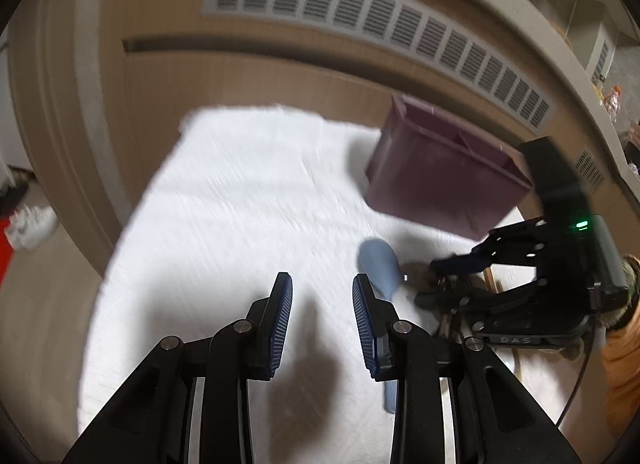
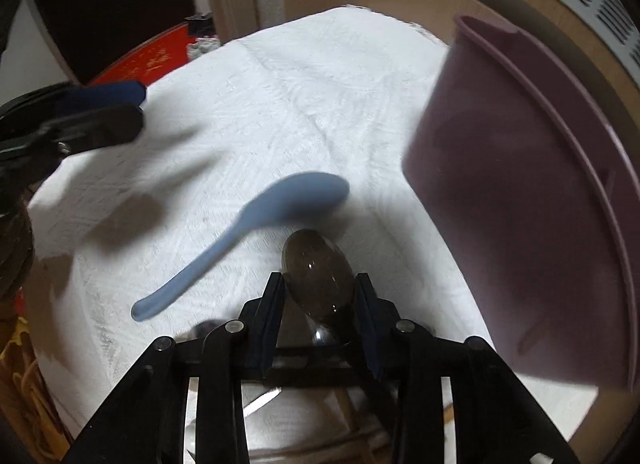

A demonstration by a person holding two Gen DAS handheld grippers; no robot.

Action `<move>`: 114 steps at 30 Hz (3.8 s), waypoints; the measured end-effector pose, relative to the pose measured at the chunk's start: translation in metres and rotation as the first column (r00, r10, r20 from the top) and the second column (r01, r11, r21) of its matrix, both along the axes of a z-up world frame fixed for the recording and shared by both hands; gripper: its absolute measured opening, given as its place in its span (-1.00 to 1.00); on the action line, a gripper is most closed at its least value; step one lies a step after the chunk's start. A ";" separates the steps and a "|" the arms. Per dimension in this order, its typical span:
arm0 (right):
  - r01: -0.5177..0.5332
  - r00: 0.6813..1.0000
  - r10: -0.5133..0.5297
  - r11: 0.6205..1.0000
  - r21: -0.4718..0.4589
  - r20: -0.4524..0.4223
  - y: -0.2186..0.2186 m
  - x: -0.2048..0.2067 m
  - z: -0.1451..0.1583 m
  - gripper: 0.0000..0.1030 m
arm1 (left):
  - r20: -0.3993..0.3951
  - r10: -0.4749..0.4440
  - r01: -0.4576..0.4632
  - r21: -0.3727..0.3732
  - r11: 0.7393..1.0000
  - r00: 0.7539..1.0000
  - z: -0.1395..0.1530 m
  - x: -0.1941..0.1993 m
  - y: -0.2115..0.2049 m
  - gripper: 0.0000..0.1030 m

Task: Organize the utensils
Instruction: 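Grasp the metal spoon from the utensil pile with the right tool, then lift the blue spoon with the left tool while the right tool lifts the metal spoon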

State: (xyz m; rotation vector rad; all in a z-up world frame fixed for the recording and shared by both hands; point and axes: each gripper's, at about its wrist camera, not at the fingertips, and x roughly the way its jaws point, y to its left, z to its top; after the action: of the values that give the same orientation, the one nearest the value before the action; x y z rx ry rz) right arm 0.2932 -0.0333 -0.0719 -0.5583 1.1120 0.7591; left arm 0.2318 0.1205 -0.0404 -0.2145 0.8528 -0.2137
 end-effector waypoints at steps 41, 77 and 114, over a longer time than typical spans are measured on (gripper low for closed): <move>0.286 0.931 -0.339 0.907 0.309 0.136 -0.112 -0.105 0.102 -0.56 | 0.099 -0.153 0.140 0.126 0.982 0.983 0.016 -0.028 -0.073 -0.79; 0.173 0.957 -0.160 0.984 -0.032 0.244 -0.013 0.023 -0.002 -0.23 | 0.109 -0.044 0.050 -0.050 0.998 0.993 0.019 -0.007 0.000 -0.78; 0.145 0.649 -0.484 0.836 0.529 0.587 -0.132 -0.065 0.272 -0.94 | 0.618 -0.156 0.249 -0.066 0.966 0.770 0.216 0.023 -0.088 -0.78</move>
State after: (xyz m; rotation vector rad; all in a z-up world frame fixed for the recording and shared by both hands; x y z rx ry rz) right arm 0.2277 -0.1654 0.1998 -0.1985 0.2675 0.3817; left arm 0.2553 0.0321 0.1755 -0.1710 0.2055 -0.5211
